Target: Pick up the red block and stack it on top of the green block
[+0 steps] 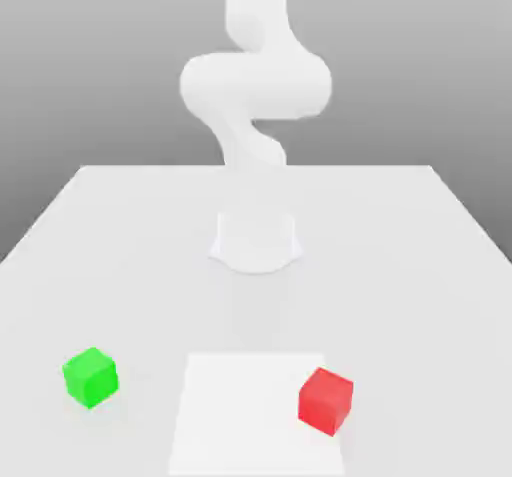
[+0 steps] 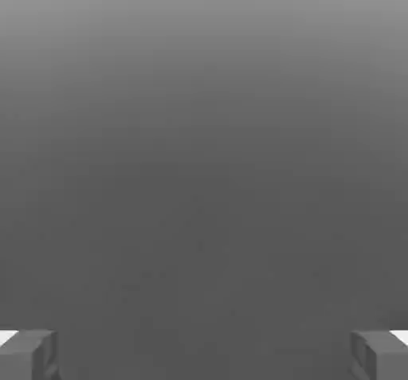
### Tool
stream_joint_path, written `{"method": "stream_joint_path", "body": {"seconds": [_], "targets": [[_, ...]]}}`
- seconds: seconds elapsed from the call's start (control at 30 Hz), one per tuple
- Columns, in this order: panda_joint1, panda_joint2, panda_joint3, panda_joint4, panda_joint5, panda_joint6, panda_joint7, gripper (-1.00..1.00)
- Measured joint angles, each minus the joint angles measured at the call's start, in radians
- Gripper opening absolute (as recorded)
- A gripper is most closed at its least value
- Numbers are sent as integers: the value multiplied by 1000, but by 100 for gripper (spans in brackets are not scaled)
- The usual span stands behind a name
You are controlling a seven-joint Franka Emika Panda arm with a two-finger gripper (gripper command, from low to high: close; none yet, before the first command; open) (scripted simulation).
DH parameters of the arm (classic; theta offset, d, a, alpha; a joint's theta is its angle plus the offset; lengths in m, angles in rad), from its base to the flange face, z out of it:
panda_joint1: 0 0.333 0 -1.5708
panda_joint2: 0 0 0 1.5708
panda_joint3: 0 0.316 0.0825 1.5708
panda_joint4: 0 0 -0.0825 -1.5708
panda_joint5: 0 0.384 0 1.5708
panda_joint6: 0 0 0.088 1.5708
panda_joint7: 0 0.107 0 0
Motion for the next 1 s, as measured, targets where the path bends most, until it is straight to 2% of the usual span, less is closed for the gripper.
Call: {"method": "stream_joint_path", "body": {"seconds": [0.27,0.57,0.73,0.9,0.93,1.0], "targets": [[-53,294,119,-115,1,147,262,0],[-69,622,210,-242,-46,309,585,0],[-36,804,211,-304,-79,404,756,0],[23,987,130,-285,-186,547,852,0],[40,1011,111,-281,-194,567,858,-100],[40,1011,111,-281,-194,568,858,-100]]}}
